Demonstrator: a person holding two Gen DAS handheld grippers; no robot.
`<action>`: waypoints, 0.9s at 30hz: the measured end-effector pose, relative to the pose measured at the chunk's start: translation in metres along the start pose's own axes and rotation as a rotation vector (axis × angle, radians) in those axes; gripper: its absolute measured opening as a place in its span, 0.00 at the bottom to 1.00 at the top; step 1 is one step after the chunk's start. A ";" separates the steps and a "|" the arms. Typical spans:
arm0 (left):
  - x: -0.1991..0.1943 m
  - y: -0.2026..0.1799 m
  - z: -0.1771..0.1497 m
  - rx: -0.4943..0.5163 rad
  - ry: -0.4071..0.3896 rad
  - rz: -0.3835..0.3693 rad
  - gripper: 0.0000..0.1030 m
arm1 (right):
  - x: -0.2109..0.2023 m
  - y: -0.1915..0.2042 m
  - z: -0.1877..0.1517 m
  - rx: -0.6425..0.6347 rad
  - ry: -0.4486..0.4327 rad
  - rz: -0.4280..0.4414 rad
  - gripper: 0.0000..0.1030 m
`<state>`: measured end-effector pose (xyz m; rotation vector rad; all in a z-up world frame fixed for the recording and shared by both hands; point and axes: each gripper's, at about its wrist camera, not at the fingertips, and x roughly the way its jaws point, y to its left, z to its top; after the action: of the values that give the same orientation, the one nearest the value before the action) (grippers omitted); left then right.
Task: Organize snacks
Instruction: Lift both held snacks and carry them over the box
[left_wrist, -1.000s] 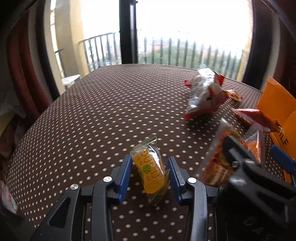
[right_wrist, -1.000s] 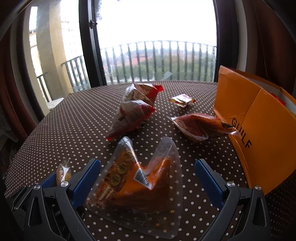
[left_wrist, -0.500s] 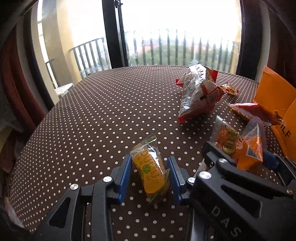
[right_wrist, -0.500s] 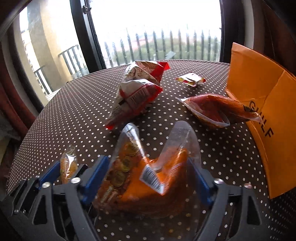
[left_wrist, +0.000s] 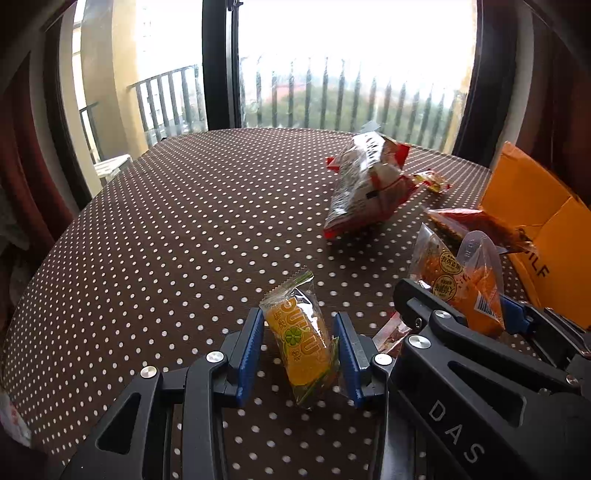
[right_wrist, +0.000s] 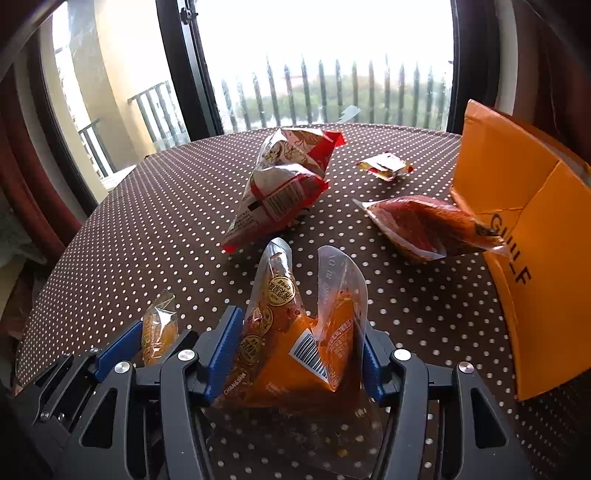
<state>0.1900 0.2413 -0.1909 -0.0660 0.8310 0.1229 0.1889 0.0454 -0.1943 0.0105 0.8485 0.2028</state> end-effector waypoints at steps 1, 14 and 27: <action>-0.001 -0.002 0.000 -0.001 -0.003 -0.003 0.38 | -0.002 -0.001 0.000 -0.001 -0.002 0.000 0.58; -0.047 -0.019 0.010 -0.004 -0.091 -0.021 0.38 | -0.048 -0.011 0.014 -0.022 -0.083 0.006 0.56; -0.095 -0.036 0.026 -0.008 -0.175 -0.017 0.38 | -0.095 -0.021 0.033 -0.028 -0.163 0.027 0.55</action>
<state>0.1505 0.2004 -0.1030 -0.0686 0.6549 0.1138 0.1562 0.0097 -0.1042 0.0123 0.6836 0.2363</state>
